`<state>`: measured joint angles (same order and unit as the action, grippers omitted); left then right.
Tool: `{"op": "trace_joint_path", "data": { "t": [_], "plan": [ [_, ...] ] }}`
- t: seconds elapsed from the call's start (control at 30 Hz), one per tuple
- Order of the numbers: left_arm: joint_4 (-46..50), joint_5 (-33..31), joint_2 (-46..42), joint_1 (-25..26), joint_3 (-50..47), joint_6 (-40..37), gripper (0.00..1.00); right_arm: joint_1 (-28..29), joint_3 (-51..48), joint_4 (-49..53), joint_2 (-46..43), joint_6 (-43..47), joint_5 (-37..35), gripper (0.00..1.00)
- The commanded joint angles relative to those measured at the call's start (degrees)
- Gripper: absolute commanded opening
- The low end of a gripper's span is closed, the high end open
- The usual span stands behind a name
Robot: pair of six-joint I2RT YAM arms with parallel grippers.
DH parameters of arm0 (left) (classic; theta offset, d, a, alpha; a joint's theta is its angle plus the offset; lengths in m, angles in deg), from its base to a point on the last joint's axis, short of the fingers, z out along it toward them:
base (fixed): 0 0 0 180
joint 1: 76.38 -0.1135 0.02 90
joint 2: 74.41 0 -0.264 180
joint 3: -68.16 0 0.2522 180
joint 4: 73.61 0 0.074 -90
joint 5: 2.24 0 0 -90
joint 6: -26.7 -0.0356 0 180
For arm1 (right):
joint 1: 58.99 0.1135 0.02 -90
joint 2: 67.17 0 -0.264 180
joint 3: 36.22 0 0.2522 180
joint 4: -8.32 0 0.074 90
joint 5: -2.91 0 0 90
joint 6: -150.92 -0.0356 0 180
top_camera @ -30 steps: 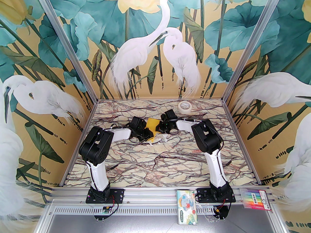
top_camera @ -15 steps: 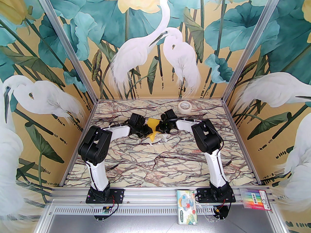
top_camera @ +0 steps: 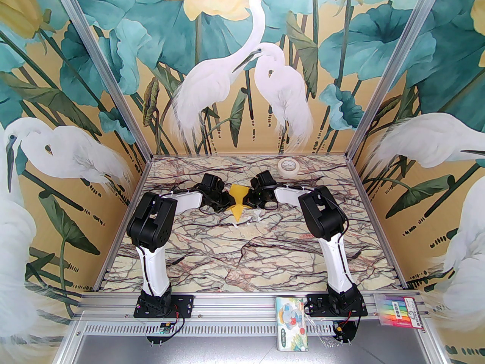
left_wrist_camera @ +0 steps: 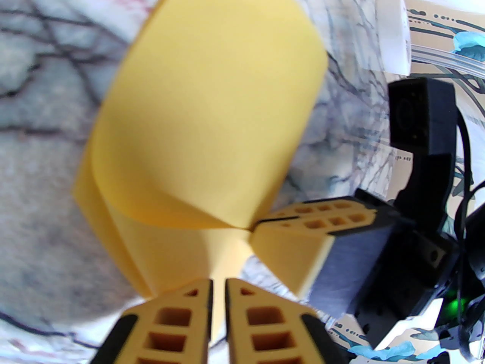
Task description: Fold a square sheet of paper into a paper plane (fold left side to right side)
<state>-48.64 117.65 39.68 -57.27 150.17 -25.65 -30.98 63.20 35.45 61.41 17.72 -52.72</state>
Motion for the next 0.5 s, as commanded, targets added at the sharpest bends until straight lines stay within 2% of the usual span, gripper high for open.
{"op": "trace_joint_path", "data": {
  "t": [0.0, 0.47],
  "plan": [
    [1.39, -2.11, 1.59, -0.8, 0.4, -2.29, 0.15, 0.09, 0.39, 1.6, 1.95, 1.27, -1.14, 0.0],
    [0.3, -2.65, 3.43, -0.94, -0.59, -1.61, 0.14, 0.11, 0.46, 1.84, 1.87, 1.43, -1.19, 0.0]
  ]
}}
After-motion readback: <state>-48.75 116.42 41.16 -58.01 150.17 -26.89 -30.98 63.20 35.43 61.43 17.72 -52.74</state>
